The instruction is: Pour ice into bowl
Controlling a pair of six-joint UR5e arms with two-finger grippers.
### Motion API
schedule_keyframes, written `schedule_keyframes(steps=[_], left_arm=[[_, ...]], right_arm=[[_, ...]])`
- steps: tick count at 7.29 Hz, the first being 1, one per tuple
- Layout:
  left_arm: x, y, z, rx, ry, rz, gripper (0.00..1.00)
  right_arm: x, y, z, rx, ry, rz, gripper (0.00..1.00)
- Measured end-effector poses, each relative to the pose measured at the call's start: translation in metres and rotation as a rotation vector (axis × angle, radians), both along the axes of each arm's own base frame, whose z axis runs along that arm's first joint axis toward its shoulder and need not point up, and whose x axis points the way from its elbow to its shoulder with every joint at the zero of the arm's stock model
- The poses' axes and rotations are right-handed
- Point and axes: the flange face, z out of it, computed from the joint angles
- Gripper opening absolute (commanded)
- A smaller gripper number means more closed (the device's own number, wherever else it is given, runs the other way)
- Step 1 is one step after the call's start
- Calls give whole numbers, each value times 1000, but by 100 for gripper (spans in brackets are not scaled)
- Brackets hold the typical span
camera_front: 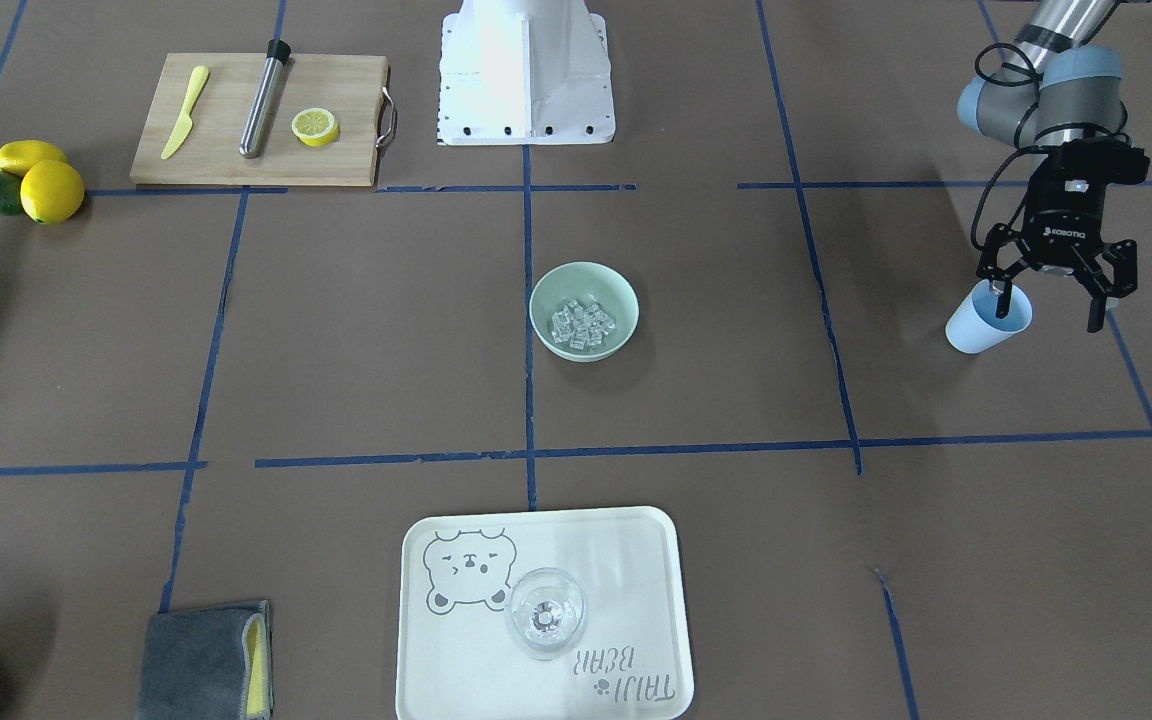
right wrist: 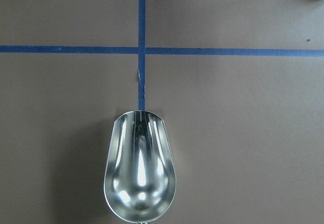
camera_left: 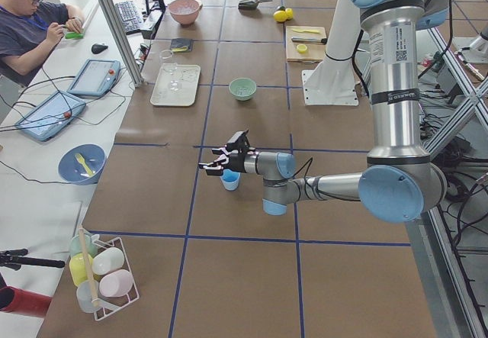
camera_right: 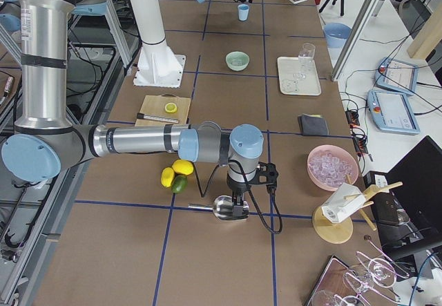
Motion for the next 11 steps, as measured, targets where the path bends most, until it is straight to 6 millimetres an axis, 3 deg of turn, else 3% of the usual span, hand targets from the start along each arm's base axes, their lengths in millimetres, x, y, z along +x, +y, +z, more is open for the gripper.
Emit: schedule_keyframes(steps=[3,5,6,8,11], left_arm=[[-71,-61,-45,-205,-234,65,100],[-136,-108,-56,-363,-412,96,100],[-169,-123,-51,-506,-416,139,100],[-211,-124,-25,-827,-310,261,100],[-250,-81,30,-1173,-36,389,100]], right_arm=[[0,0,1,-1,0,0,100],[0,1,1,-1,0,0,100],[0,1,0,0,0,0,100],[0,0,0,0,0,0,100],[-2,-11,-16,30,-10,1,100]])
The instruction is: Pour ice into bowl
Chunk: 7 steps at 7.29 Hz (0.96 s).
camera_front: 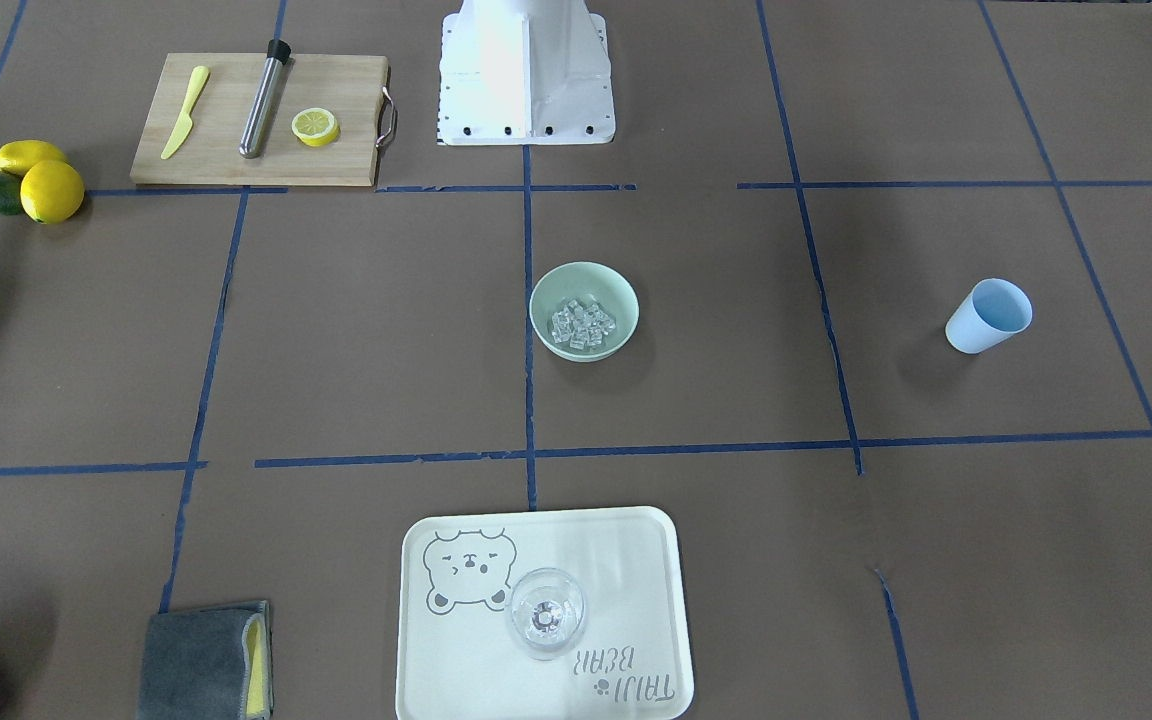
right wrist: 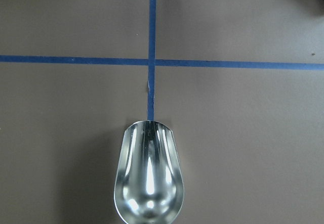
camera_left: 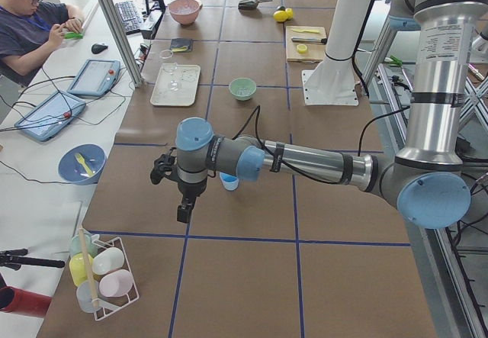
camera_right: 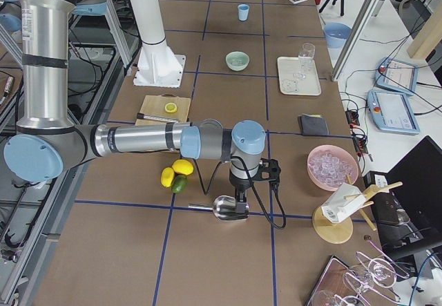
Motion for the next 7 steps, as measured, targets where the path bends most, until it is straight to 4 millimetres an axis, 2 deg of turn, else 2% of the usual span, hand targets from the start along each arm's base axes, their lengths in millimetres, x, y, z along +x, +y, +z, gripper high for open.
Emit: schedule_keyframes(steps=[1,2,3,4,5,7], left_arm=[[-17,17,18,-51,17,-38,100],[-33,29,27,-77,25,-73,100],[-41,36,33,-93,33,-92,100],[-43,40,35,-100,47,-99,100],[-43,41,34,-100,59,-101,100],[-43,38,27,-82,65,-100,100]], right_arm=[[-4,-7,-11,20,-21,-4,100],[-15,-12,-27,63,-46,-25,100],[-38,-17,-53,140,-69,-65,100],[-73,-23,-82,195,-92,-94,100],[-117,-30,-117,209,-118,-97,100],[-218,-19,-196,216,-137,-96,100]])
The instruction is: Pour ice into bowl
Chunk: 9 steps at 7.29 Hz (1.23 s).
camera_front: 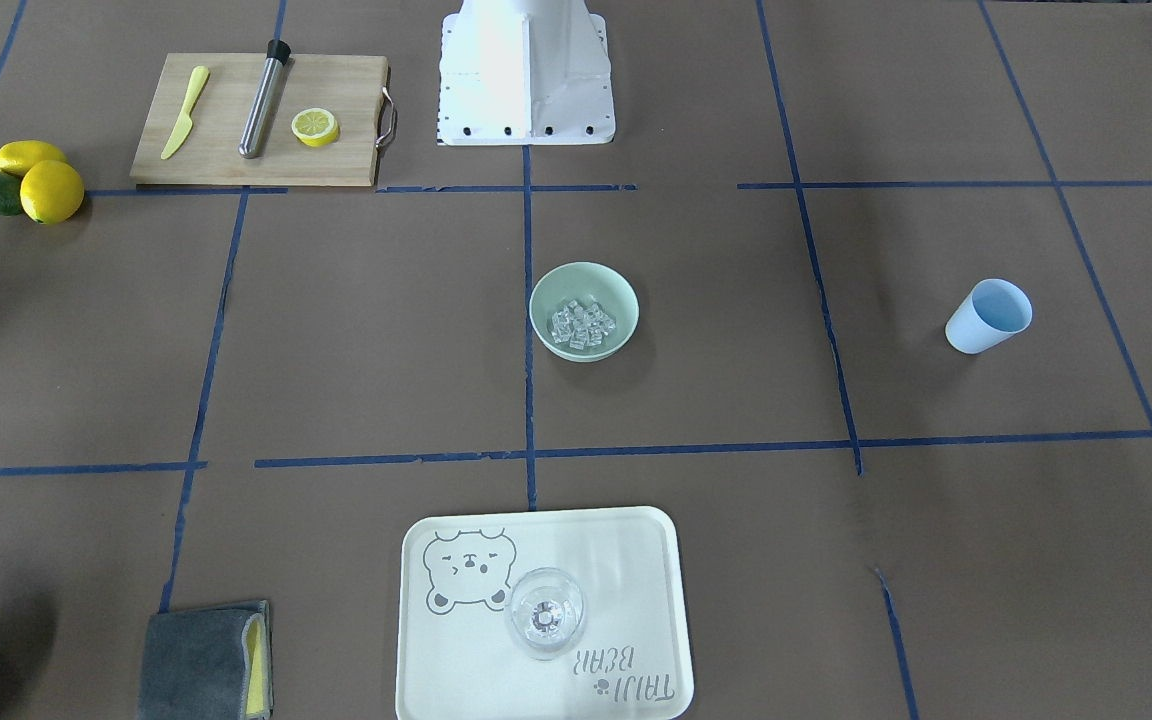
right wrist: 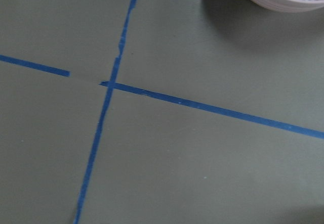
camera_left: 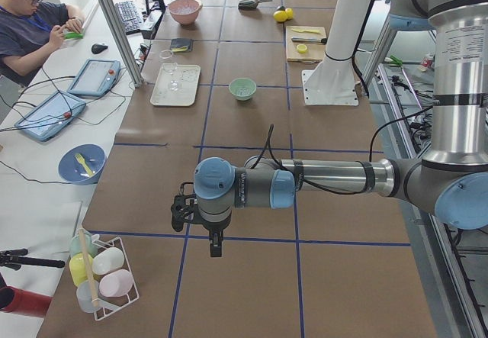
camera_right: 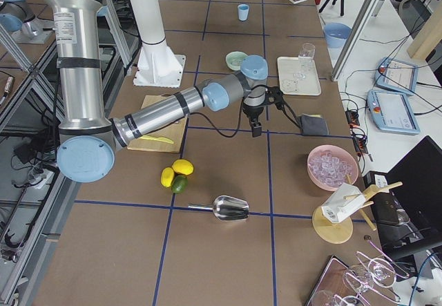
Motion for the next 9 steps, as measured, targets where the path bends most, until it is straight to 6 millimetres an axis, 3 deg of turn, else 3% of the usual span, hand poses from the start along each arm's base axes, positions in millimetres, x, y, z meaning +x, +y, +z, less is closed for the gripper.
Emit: schedule_keyframes(steps=[3,5,7,9], left_arm=[[1,-5,-12,27,7,3,100],[1,-8,-16,38,6,4,100],[1,-10,-18,43,5,5,100],[1,-10,-19,45,5,5,100]], right_arm=[[-146,34,-105,-67,-66,45,100],[-259,70,-152,-65,-49,127,100],[-350,69,-191,-84,-44,160,99],[-408,55,-220,-108,-29,166,93]])
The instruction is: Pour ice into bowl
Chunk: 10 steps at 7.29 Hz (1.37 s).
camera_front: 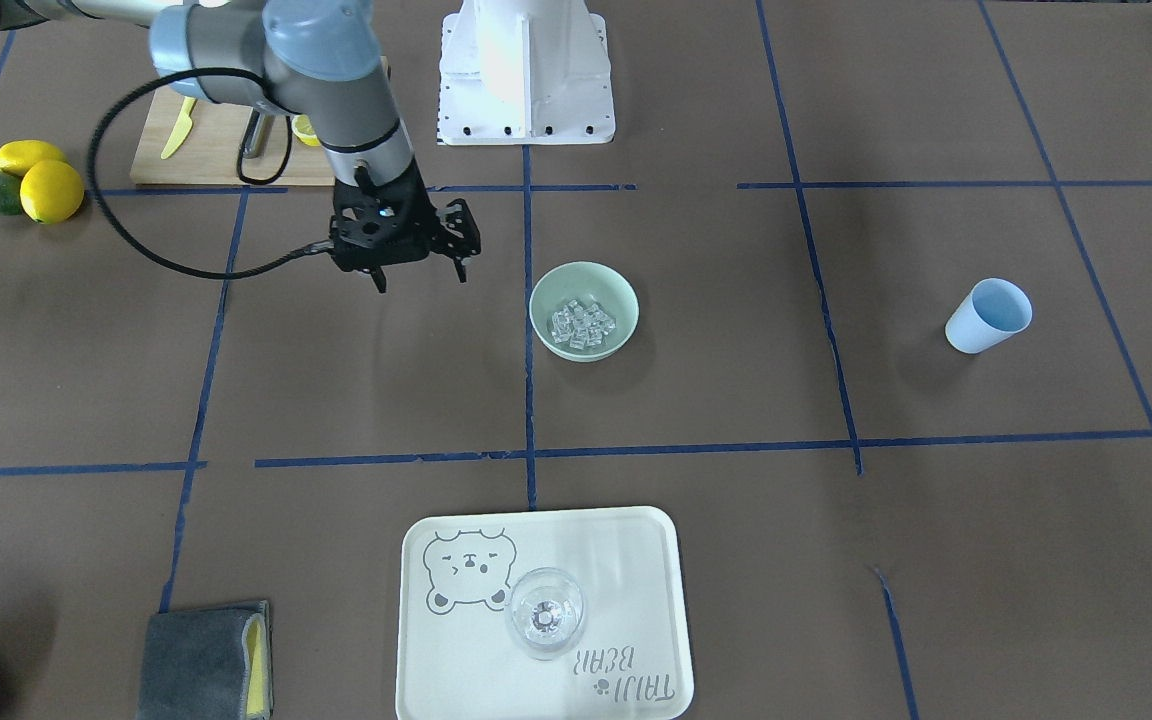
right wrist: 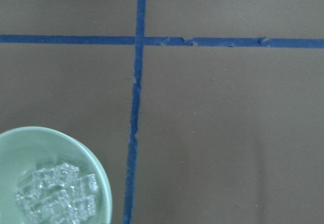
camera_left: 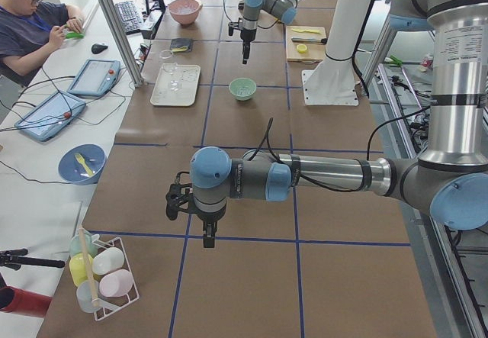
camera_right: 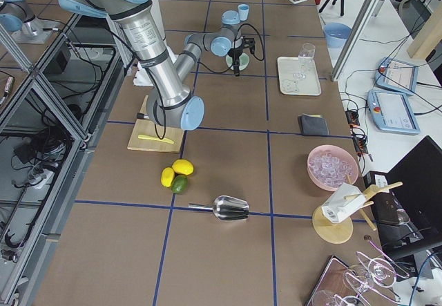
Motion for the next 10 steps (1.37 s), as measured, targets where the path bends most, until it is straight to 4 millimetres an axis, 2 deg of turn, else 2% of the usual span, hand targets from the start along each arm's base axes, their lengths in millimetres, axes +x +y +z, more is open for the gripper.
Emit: schedule_keyframes(steps=[2,3,4,5,6,7,10], left_arm=[[0,0,0,0,0,0,100],[0,0,0,0,0,0,100],[0,0,0,3,0,0,100],[0,-1,-1,9,-1,0,100],[0,-1,-1,13,-1,0,100],[0,-1,-1,14,-1,0,100],[0,0,0,13,-1,0,100]], right_arm=[[-35,-9,-24,-19,6,2,77],[-46,-8,-30,-25,9,-2,73],[-54,-6,-30,-31,16,-7,73],[-60,-6,-25,-38,29,-12,65],[-65,-6,-19,-43,40,-14,16],[-67,-6,-17,-46,45,-16,0],[-67,-5,-18,-41,45,-28,0]])
